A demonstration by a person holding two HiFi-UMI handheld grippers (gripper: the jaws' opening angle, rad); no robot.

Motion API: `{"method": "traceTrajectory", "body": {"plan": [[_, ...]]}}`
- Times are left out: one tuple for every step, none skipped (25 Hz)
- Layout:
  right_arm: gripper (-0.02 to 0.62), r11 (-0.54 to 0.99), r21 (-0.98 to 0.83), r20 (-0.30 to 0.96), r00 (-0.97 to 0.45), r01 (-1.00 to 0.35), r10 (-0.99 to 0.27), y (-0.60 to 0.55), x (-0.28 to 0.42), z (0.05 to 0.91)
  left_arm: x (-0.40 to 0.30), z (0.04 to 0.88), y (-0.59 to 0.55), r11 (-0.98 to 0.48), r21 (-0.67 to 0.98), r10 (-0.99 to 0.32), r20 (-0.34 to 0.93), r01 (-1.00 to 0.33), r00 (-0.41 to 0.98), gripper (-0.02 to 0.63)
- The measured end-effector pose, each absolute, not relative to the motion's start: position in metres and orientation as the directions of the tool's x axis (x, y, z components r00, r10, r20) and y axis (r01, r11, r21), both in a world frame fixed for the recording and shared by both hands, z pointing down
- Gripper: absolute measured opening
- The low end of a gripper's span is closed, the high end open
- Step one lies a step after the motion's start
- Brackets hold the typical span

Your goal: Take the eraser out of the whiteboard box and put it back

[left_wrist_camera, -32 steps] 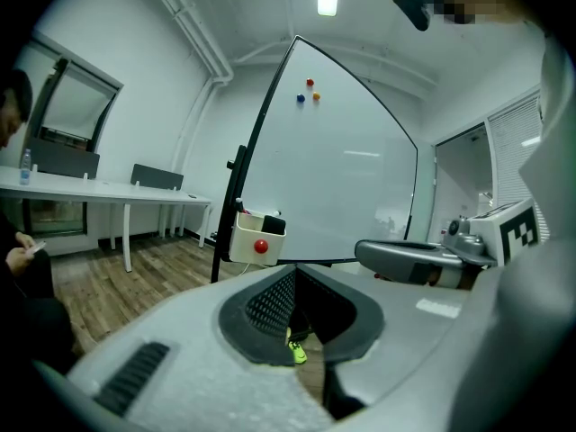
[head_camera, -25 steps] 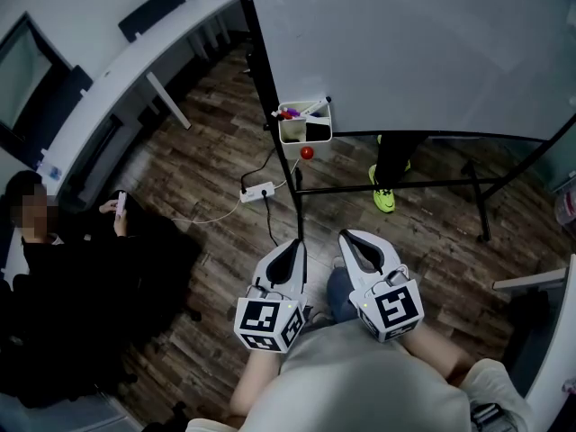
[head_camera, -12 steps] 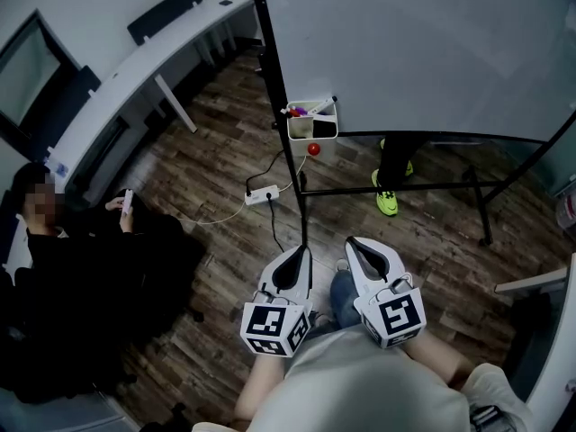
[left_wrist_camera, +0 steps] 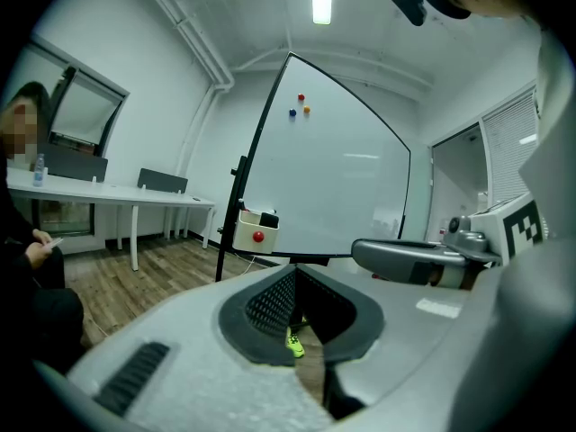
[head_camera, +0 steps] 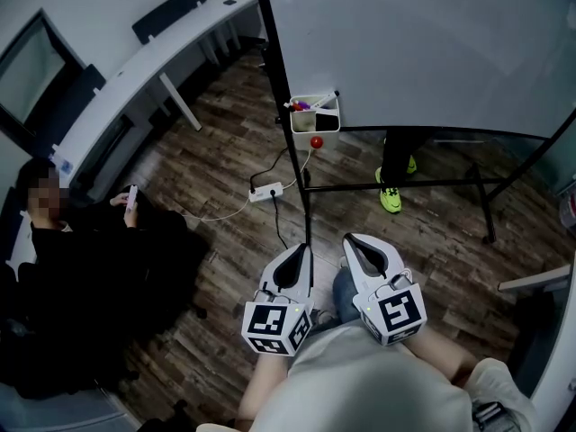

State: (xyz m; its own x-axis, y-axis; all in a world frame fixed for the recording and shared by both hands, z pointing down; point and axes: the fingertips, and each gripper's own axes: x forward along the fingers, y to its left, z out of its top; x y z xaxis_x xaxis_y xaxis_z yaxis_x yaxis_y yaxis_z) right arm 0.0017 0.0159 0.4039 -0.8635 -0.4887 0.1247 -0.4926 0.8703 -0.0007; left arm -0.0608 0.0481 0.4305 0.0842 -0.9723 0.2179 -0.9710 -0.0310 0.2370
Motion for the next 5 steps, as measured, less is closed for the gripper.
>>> {"method": "traceTrajectory", "body": {"plan": [[0.005,0.873,-0.003,0.121,-0.867,-0.488,-0.484,0.0173,0.0012,0.4045,-0.0606,0.4306,0.0487,-0.029,0.238,-0.973,0.217,-0.971,0.082,0.002],[0.004,0.875,-0.004,0.119,-0.869,-0.483,-0.48,0.0188,0.0003,0.4049,-0.0607,0.4309,0.0494,-0.027,0.239,-0.973,0.217,-0.971,0.081,0.002],[0.005,0.878,-0.005,0.118,-0.872,-0.479,-0.475,0.0205,-0.0007,0.4055,-0.0608,0.4313,0.0502,-0.026,0.24,-0.973,0.216,-0.97,0.08,0.002],[0.004,0.881,-0.005,0.118,-0.875,-0.474,-0.47,0.0223,-0.0017,0.406,-0.0608,0.4317,0.051,-0.025,0.242,-0.973,0.216,-0.97,0.079,0.002],[0.003,0.883,-0.005,0.117,-0.877,-0.469,-0.466,0.024,-0.0027,0.4066,-0.0609,0.4323,0.0518,-0.024,0.243,-0.973,0.215,-0.97,0.078,0.002]]}}
